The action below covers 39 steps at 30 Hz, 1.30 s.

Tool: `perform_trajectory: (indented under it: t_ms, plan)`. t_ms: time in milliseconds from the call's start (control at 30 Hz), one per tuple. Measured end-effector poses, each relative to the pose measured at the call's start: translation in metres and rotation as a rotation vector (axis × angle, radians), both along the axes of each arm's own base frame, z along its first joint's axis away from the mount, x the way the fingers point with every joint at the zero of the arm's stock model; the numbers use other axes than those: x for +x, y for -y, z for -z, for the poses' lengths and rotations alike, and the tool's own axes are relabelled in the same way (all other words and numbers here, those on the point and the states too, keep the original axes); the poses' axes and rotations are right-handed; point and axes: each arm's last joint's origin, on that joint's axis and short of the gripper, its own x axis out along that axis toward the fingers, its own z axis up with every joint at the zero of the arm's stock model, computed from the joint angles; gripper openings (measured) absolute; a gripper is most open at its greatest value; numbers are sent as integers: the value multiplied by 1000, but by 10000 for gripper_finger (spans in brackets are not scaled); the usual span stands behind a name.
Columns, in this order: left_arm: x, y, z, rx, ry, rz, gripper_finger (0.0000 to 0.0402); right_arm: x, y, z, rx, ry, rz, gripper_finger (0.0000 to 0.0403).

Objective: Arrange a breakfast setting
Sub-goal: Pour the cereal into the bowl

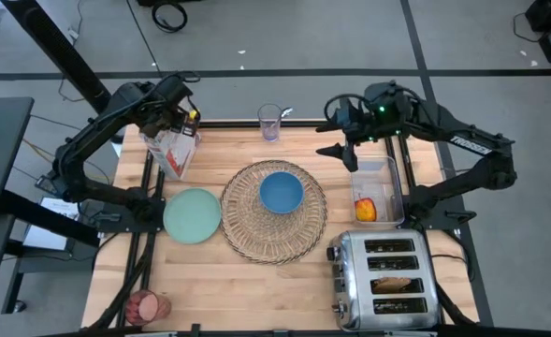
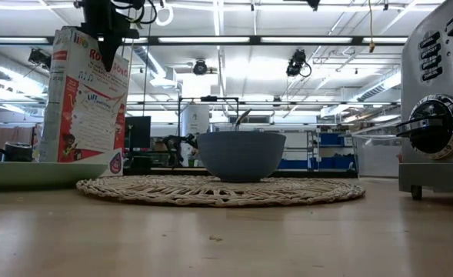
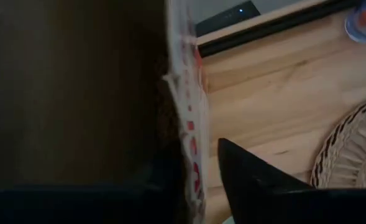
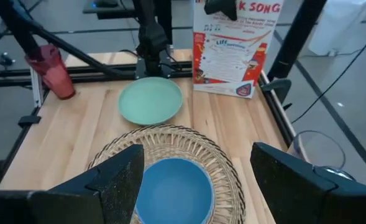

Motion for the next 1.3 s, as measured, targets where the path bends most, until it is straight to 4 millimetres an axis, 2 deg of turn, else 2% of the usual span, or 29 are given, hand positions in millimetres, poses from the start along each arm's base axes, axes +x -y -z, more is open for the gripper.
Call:
perform_trajectory:
  t_ms: [167, 200, 300, 400, 567, 700, 867, 1033, 1300]
  plan:
    - [2, 2, 0, -6, -25, 72, 19, 15, 8, 15, -22, 7, -64, 286]
    - [3, 3, 0, -8, -22, 79, 12, 18, 8, 18, -38, 19, -74, 285]
    - [1, 9, -4, -16, -30, 118, 8, 24, 10, 22, -77, 73, -86, 282]
    - [2, 16, -17, 4, -17, 159, 5, 26, 12, 22, -99, 105, -64, 288]
    - [4, 36, -61, 126, 37, 356, 3, 34, 17, 27, -101, 88, 27, 327]
    - [4, 60, -96, 242, 86, 571, 2, 48, 17, 34, -37, 91, 14, 371]
    - [1, 91, -124, 334, 144, 838, 1, 66, 14, 40, 21, 123, -11, 397]
    - [-1, 116, -138, 355, 227, 1056, 1, 85, 7, 52, 33, 108, -18, 389]
    - [3, 142, -139, 333, 275, 1228, 1, 111, -17, 74, 188, 51, -23, 389]
